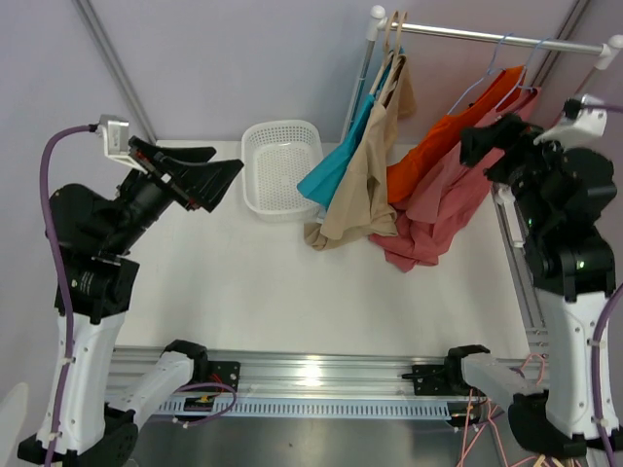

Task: Remove the t-shirt from the hanger

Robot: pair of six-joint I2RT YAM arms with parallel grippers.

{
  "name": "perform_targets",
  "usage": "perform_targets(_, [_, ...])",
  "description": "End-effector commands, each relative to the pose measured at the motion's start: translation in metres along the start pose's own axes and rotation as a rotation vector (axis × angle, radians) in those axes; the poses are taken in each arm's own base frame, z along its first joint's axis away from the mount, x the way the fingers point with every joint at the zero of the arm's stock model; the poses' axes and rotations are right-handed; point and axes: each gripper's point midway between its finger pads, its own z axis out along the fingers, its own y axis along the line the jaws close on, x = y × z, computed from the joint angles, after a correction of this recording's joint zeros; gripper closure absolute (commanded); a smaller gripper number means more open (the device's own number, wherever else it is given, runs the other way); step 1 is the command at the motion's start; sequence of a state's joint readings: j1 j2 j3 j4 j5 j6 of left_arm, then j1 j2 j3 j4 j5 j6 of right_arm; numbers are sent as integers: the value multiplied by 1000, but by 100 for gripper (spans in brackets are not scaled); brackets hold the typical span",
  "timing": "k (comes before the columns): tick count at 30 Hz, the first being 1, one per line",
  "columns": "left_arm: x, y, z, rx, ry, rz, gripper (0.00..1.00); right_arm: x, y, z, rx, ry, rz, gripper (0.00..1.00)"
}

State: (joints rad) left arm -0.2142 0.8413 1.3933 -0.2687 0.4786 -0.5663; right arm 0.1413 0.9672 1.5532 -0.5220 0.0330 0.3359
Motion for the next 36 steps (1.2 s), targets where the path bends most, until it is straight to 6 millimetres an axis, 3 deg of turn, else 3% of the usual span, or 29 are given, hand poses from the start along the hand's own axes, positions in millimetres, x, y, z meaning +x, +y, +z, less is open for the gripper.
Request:
perform_targets(1, [3,13,16,-58,46,19,1,-26,-25,20,209,26,-49,1])
perform_targets(2, [3,19,27,-82,66,18,0,-4,-44,57,299,108,-62,1])
perform_targets(4, [4,16,35,-95,97,26,0,0,-59,78,389,137,-65,1])
perform_targets(5, [-1,11,41,-84,100,28,1,-1,-64,101,411,137,-65,1])
perform_targets(7, [2,14,45,-103,113,28,0,-5,-75,122,449,96,-28,1])
perform_targets(9, [1,15,46,-107,108,35,0,-1,-94,146,514,80,-23,18])
perform_targets(10, [1,14,45,-109,105,40,0,-1,-102,151,548,77,-30,21])
perform_targets(12, [0,16,45,-118,101,53,1,5,-126,167,637,91,-58,20])
perform_targets(15, [1,21,47,-131,108,70,0,5,-147,183,701,79,-56,20])
perform_targets(18, [0,25,48,-147,104,86,0,0,-151,191,703,49,-77,19])
perform_targets(26, [6,28,50,-140,115,91,0,-15,-170,183,802,-11,-142,19])
perform_targets(28, [6,28,50,-138,113,98,0,-18,-173,187,806,-30,-152,28])
perform_targets(29, [8,30,50,-142,118,99,0,-22,-189,189,832,-36,-154,29])
perform_targets(33, [11,35,53,-154,126,113,1,-19,-215,203,846,-17,-142,26])
perform_targets(35, [11,37,53,-162,130,118,0,-17,-223,209,827,-13,-126,37])
perform_targets(36, [11,39,54,-171,129,121,0,-13,-229,212,831,-5,-124,38])
